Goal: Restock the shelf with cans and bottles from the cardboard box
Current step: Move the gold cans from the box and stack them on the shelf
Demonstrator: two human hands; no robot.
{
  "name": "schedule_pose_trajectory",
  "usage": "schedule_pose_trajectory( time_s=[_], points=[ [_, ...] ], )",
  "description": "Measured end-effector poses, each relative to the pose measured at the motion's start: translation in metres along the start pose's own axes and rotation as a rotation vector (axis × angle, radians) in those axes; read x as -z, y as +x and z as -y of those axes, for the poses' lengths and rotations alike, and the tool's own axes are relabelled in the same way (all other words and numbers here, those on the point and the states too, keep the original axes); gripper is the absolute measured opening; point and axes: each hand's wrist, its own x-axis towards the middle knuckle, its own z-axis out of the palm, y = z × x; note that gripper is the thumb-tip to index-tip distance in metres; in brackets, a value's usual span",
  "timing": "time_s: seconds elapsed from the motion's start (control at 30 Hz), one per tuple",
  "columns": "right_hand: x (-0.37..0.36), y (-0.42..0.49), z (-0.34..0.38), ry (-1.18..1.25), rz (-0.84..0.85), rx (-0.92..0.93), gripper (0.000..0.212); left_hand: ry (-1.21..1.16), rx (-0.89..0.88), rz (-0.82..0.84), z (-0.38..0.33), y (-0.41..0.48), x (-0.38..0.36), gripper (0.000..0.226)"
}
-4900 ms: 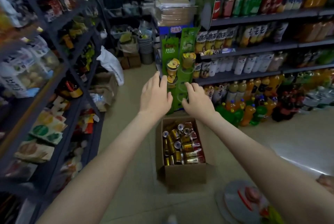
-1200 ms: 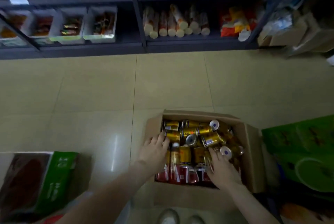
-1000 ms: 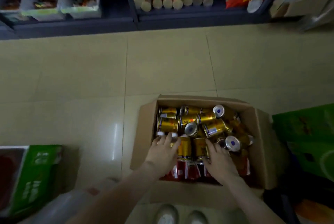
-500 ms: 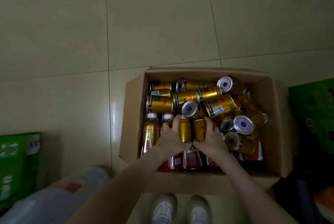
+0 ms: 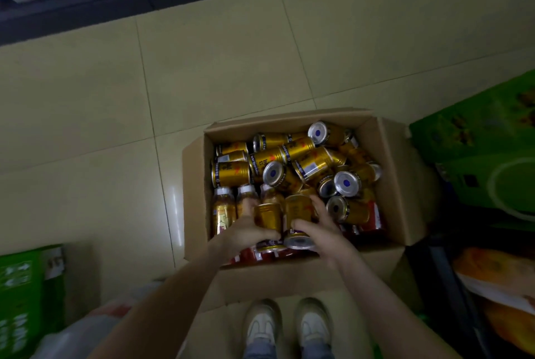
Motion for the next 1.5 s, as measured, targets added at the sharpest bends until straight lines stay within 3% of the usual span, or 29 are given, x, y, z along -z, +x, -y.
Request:
schedule_pose_trajectory(
  time_s=[0.17, 0.3, 0.57, 0.8, 1.0, 1.2, 1.5],
  points=[
    [0.016, -0.058, 0.026, 0.31, 0.14, 0.013, 0.066, -0.322, -0.063, 0.158, -0.031, -0.064, 0.008, 0.096],
    [0.017, -0.145, 0.067, 0.596, 0.171, 0.117, 0.065, -0.453, -0.159, 0.215, -0.086, -0.139, 0.002, 0.087],
    [0.03, -0.367, 0.195, 0.669, 0.068, 0.495, 0.069, -0.218, -0.486, 0.348, -0.26, -0.336, -0.024, 0.076],
    [0.089, -0.57, 0.259, 0.632, -0.059, 0.836, 0.083, -0.133, -0.821, 0.548, -0.384, -0.528, -0.107, 0.055],
    [0.128, -0.73, 0.218, 0.5, -0.199, 1.03, 0.085, 0.115, -1.066, 0.717, -0.394, -0.673, -0.207, 0.063],
    [0.166, -0.887, 0.116, 0.408, -0.501, 1.206, 0.088, 0.177, -1.091, 0.825, -0.352, -0.77, -0.33, 0.062],
    [0.198, -1.084, -0.021, 0.279, -0.916, 1.329, 0.089, 0.275, -1.182, 0.992, -0.282, -0.904, -0.502, 0.039]
  ],
)
